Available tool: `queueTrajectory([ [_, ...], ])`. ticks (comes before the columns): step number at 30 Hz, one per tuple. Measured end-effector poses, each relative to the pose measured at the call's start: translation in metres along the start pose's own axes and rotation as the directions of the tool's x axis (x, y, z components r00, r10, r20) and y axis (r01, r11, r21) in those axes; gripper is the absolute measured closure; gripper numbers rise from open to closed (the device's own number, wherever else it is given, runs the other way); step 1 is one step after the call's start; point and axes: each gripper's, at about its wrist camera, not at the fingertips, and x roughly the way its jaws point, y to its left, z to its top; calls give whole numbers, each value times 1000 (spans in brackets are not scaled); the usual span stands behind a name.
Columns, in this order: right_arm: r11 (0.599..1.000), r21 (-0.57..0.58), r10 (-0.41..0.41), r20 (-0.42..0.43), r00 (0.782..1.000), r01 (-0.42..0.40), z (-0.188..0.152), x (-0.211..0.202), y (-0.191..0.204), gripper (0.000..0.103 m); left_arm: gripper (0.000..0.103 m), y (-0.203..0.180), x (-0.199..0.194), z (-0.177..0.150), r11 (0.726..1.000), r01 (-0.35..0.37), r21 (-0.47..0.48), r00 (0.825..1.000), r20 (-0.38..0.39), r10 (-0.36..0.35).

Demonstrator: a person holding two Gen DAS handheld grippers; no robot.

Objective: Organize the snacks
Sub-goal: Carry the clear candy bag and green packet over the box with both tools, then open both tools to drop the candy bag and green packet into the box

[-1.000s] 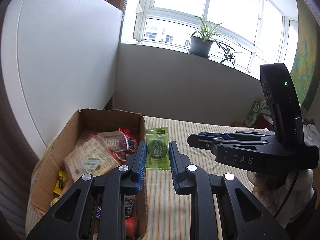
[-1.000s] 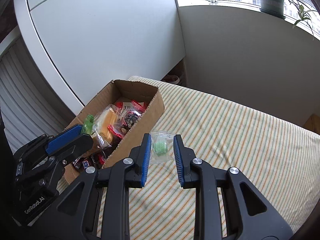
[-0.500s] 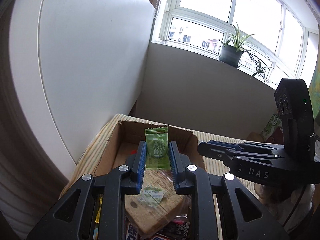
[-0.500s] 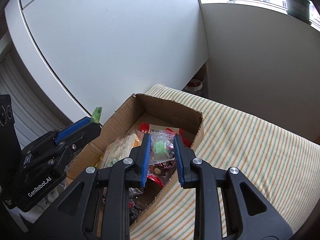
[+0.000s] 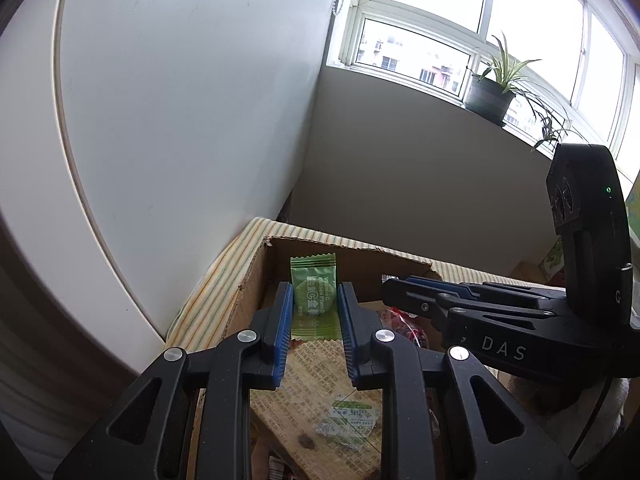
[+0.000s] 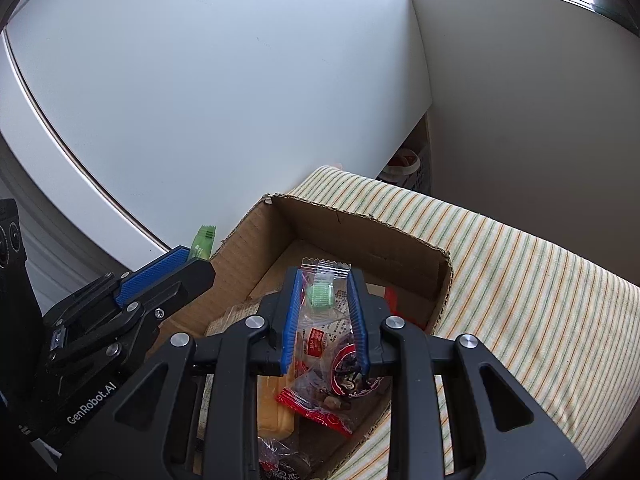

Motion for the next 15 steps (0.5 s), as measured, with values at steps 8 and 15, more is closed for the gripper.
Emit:
queueTrajectory([
  [8,1000,2,-16,20,1000,16,-3,-10,-3,49,71,-3,0,4,1000,-7,-12,1000,8,7],
  [15,1000,7,-19,25,1000,18,-4,-20,-8,49,60,-8,-1,6,1000,-4,-3,1000,14,4],
])
